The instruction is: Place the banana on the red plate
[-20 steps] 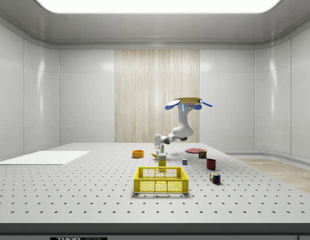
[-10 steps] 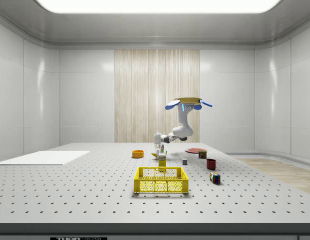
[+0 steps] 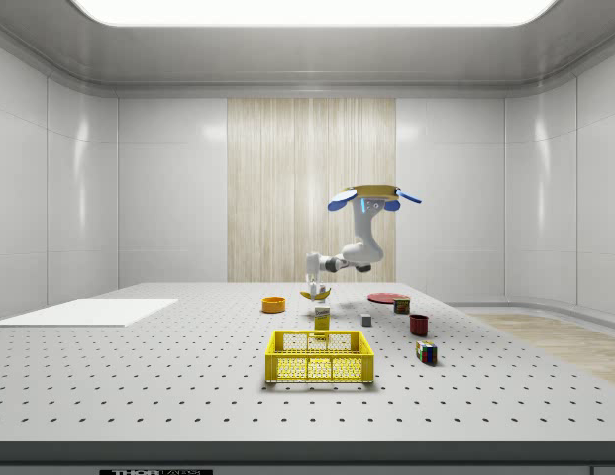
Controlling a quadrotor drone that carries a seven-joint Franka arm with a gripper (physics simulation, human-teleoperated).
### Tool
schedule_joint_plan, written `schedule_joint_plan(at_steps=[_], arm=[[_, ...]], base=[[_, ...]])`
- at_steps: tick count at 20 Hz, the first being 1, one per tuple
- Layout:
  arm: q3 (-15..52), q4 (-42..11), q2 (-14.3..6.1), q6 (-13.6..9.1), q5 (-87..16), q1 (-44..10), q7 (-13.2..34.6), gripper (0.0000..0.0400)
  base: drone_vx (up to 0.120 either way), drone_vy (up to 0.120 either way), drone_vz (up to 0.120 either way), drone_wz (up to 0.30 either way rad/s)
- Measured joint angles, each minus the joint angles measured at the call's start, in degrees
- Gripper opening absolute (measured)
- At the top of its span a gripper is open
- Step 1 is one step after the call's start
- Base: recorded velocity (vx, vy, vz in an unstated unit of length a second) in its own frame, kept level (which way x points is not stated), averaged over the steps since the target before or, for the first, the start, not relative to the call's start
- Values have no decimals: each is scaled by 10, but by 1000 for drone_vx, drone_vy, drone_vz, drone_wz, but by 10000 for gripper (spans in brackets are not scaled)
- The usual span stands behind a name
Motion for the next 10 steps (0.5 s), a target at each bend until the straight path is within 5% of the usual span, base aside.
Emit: schedule_joint_plan(at_steps=[7,10], arm=[[5,-1,-1,0,5,0,3,189],[5,-1,-2,1,6,-1,-3,189]], base=[[0,0,120,0],[0,0,13,-233]])
